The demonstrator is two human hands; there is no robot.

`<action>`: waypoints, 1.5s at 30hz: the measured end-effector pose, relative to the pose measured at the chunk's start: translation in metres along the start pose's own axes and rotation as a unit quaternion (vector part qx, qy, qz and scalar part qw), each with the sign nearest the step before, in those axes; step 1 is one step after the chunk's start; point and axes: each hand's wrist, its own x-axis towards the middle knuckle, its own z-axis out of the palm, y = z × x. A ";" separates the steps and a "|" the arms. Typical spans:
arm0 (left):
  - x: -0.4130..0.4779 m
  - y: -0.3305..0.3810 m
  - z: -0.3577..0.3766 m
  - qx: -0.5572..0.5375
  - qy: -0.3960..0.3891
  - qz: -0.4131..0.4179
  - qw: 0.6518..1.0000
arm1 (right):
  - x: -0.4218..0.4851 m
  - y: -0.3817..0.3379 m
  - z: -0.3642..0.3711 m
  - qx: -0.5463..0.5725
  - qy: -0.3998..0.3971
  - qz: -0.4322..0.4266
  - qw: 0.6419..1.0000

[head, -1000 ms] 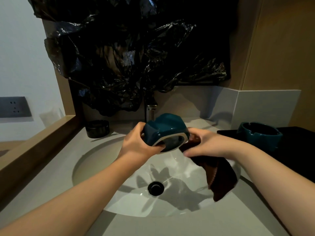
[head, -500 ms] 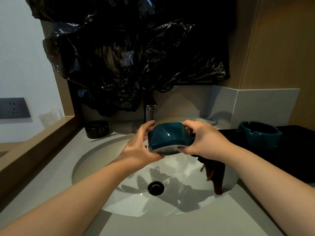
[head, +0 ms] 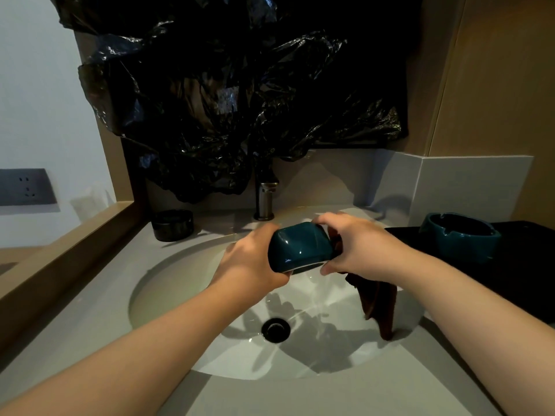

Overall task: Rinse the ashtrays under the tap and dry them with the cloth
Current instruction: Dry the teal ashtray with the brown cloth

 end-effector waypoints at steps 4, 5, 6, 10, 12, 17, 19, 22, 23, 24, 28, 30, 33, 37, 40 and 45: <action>0.002 -0.005 -0.002 0.027 0.000 -0.012 1.000 | -0.003 0.014 -0.019 0.148 -0.021 0.102 0.984; 0.002 -0.005 -0.003 0.032 -0.002 -0.013 0.999 | -0.002 0.013 -0.019 0.163 0.030 0.099 0.981; 0.002 -0.005 -0.003 0.036 -0.002 -0.014 0.999 | -0.002 0.007 -0.017 0.178 0.080 0.086 0.977; 0.002 -0.001 -0.001 0.055 -0.010 -0.025 0.998 | -0.011 -0.026 0.004 0.128 0.165 -0.069 0.975; 0.002 0.000 0.000 0.069 -0.013 -0.024 0.997 | -0.012 -0.035 0.016 0.046 0.167 -0.143 0.974; 0.001 0.001 -0.002 0.053 -0.006 -0.023 0.998 | -0.001 -0.025 0.024 0.109 0.242 -0.076 0.961; 0.000 0.003 -0.003 0.043 -0.004 -0.028 0.999 | 0.002 -0.018 0.025 0.124 0.240 -0.017 0.963; 0.001 0.003 -0.004 0.012 -0.003 -0.054 0.998 | -0.002 -0.019 0.028 0.121 0.236 -0.043 0.963; 0.002 0.002 -0.004 -0.005 0.001 -0.069 0.998 | -0.004 -0.022 0.030 0.117 0.230 -0.080 0.963; 0.003 0.000 -0.004 -0.019 0.007 -0.083 0.996 | -0.006 -0.026 0.031 0.106 0.220 -0.119 0.963; 0.006 -0.002 -0.002 -0.068 0.031 -0.106 0.992 | -0.004 -0.032 0.039 0.047 0.246 -0.193 0.949; 0.006 -0.004 -0.002 -0.097 0.034 -0.111 0.989 | -0.001 -0.028 0.039 0.089 0.278 -0.156 0.944; 0.005 -0.004 -0.003 -0.122 0.030 -0.104 0.987 | 0.005 -0.011 0.035 0.141 0.266 -0.030 0.953; 0.003 0.000 -0.001 -0.126 0.014 -0.065 0.990 | 0.011 0.005 0.032 0.217 0.241 0.085 0.942; 0.002 0.001 0.001 -0.095 0.004 -0.046 0.994 | 0.008 -0.006 0.025 0.225 0.256 0.032 0.940; -0.001 0.001 0.001 -0.075 -0.001 -0.024 0.997 | -0.004 -0.022 0.026 0.134 0.285 -0.117 0.942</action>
